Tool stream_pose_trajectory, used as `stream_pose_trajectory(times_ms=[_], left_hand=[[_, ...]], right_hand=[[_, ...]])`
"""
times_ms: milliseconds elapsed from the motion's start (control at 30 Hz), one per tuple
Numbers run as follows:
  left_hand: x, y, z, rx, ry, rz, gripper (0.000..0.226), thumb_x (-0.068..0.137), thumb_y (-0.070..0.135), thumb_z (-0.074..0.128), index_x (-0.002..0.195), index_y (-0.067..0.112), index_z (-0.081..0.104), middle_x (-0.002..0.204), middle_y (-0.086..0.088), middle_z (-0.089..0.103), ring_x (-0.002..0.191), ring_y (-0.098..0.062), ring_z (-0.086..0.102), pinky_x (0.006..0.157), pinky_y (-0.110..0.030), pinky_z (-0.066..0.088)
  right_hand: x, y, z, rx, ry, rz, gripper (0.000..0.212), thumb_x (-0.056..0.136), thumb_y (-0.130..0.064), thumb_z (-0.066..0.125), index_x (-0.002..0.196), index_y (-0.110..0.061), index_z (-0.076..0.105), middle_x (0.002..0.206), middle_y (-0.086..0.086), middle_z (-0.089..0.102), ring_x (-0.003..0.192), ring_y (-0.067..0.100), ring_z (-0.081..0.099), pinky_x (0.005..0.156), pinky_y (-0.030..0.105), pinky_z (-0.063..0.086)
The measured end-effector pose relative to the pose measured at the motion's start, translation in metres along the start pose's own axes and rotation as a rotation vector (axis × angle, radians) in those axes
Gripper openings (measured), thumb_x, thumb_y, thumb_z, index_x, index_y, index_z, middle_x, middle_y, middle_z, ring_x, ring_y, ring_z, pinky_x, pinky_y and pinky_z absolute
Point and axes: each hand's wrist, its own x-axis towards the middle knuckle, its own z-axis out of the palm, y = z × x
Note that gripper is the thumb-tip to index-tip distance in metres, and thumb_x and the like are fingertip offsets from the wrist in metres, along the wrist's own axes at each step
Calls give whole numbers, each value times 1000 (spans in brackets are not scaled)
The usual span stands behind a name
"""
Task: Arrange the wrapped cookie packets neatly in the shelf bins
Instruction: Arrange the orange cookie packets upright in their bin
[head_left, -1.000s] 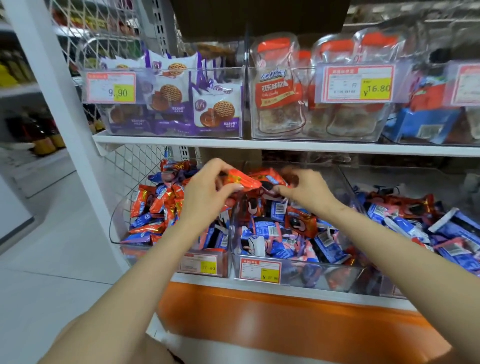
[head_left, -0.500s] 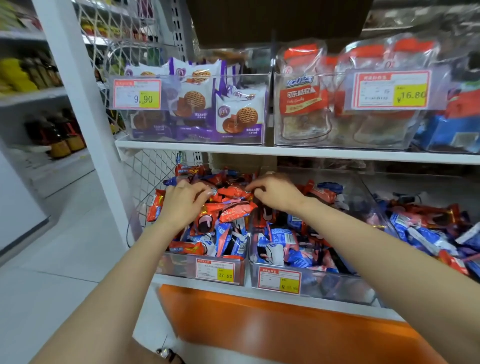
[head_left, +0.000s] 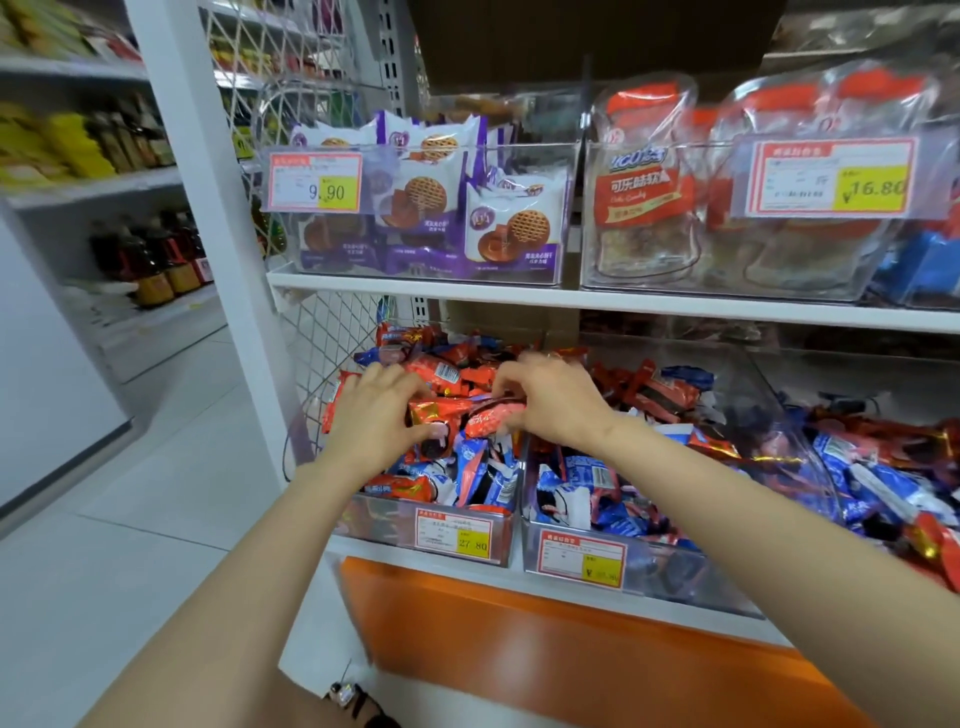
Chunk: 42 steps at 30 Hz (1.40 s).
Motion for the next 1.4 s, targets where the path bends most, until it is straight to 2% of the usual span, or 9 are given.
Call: stream_pose_trajectory(times_ms=[200, 367, 533, 600, 733, 867, 1067, 1300, 1400], left_hand=[[13, -4, 13, 106, 37, -134, 45, 83, 54, 58, 113, 20, 60, 115, 0, 59, 112, -22, 44, 90, -35, 32], [14, -12, 14, 59, 60, -247, 42, 84, 52, 58, 104, 16, 63, 106, -6, 62, 110, -26, 46, 88, -37, 35], [12, -17, 13, 28, 35, -353, 43, 84, 52, 59, 101, 13, 63, 107, -9, 63, 110, -29, 47, 84, -36, 38], [11, -19, 14, 26, 28, -372, 46, 84, 53, 58, 106, 13, 61, 110, -10, 61, 111, -29, 47, 83, -37, 39], [8, -17, 20, -60, 124, -328, 49, 83, 44, 65, 117, 11, 52, 120, -11, 51, 114, -28, 44, 88, -36, 37], [3, -13, 23, -83, 155, -198, 43, 79, 30, 71, 111, 8, 55, 113, -14, 50, 110, -31, 45, 87, -38, 37], [9, 4, 25, -67, 288, -19, 30, 76, 32, 73, 99, 13, 66, 105, -7, 55, 103, -27, 46, 83, -34, 32], [27, 21, 33, -52, 126, -33, 24, 88, 34, 60, 106, 18, 63, 117, -1, 53, 111, -20, 39, 86, -31, 28], [29, 22, 32, -198, 160, -72, 10, 88, 24, 62, 91, 15, 63, 107, -2, 55, 105, -20, 45, 81, -30, 33]], right_hand=[[9, 7, -2, -117, 59, 43, 30, 80, -41, 68, 107, -29, 61, 107, -3, 59, 103, 22, 56, 95, 34, 30], [13, 10, -5, -107, -79, 40, 35, 80, -45, 68, 112, -32, 62, 114, -3, 62, 108, 20, 55, 101, 37, 25], [10, 10, -10, 6, -152, 28, 40, 75, -54, 69, 108, -31, 66, 112, -4, 63, 78, 11, 52, 78, 29, 42], [10, 9, -8, -28, -134, 33, 38, 76, -53, 69, 107, -31, 66, 110, -4, 63, 82, 13, 55, 74, 28, 41], [12, 7, 4, -75, 9, 93, 32, 77, -48, 69, 103, -30, 65, 107, -3, 64, 98, 18, 60, 83, 32, 44], [15, 7, 3, -105, -26, 119, 29, 80, -44, 69, 103, -28, 65, 108, -3, 63, 101, 20, 58, 96, 36, 36], [6, 15, -6, 110, 38, 145, 20, 84, -41, 66, 98, -27, 69, 101, -5, 66, 94, 15, 60, 75, 25, 43], [-2, 24, 2, 209, 72, 135, 17, 87, -38, 63, 100, -28, 67, 100, -3, 66, 76, 22, 67, 68, 23, 45], [-3, 22, 4, 252, 132, 119, 25, 85, -36, 66, 109, -28, 65, 110, -3, 65, 92, 20, 63, 77, 24, 44]])
